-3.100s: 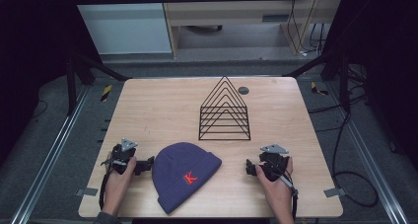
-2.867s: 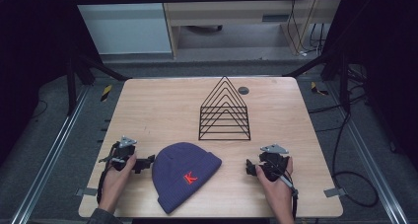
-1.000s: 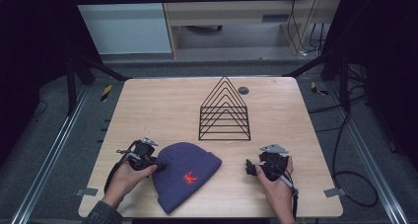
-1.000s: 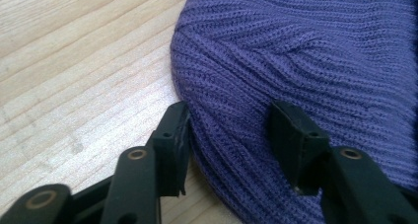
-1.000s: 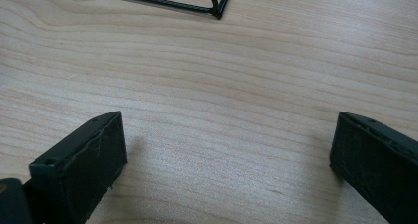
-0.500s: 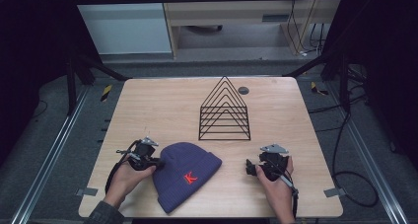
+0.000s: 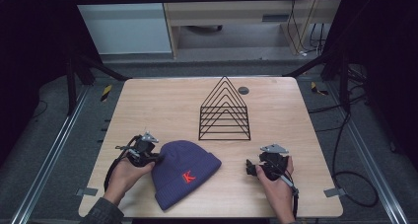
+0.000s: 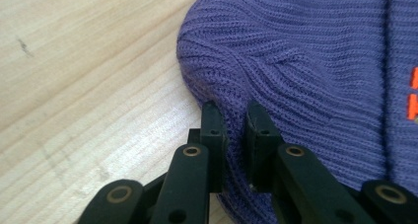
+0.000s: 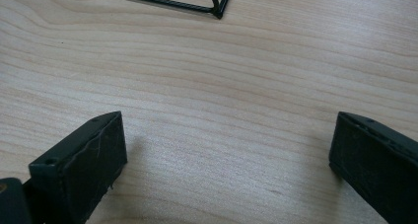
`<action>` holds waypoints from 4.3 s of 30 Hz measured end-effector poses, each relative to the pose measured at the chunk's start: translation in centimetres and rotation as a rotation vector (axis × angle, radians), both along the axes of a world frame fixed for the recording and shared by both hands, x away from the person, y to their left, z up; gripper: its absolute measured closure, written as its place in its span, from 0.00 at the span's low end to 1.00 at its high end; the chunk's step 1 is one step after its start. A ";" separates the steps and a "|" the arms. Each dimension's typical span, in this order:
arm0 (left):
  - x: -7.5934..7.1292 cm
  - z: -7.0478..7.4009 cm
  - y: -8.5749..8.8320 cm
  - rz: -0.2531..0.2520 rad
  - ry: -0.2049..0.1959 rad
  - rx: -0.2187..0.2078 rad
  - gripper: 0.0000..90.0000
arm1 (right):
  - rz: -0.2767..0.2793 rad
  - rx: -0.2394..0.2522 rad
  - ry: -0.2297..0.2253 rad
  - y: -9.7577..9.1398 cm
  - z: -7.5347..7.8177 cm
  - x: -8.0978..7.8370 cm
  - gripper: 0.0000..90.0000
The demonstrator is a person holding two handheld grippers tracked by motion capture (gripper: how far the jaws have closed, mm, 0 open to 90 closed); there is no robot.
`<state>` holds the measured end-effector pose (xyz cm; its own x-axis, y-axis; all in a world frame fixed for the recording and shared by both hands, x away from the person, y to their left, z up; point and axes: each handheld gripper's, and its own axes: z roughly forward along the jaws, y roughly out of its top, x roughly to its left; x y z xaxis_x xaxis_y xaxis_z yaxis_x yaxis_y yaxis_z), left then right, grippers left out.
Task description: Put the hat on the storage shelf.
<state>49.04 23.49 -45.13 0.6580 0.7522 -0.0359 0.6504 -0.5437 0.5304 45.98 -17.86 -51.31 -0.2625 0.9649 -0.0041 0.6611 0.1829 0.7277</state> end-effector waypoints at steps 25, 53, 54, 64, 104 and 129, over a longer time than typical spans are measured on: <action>-1.8 10.6 -1.0 -0.116 -0.275 0.072 0.90 | 0.141 -0.013 -0.158 1.0 3.8 -2.0 0.20; -2.6 19.6 1.3 -0.254 -0.459 0.088 0.90 | 0.435 0.018 -0.211 8.4 8.1 -3.0 0.32; -2.7 19.8 1.4 -0.259 -0.463 0.084 0.90 | 0.449 0.018 -0.213 8.7 8.3 -2.9 0.32; -3.5 21.5 1.5 -0.298 -0.483 0.069 0.90 | 0.568 0.066 -0.194 11.7 9.7 -1.7 0.39; -2.9 21.8 1.0 -0.432 -0.491 -0.013 0.90 | 0.811 0.150 -0.111 15.2 11.3 4.0 0.39; -1.7 21.9 0.8 -0.304 -0.521 -0.081 0.90 | 0.811 0.110 -0.177 13.8 14.0 2.8 0.86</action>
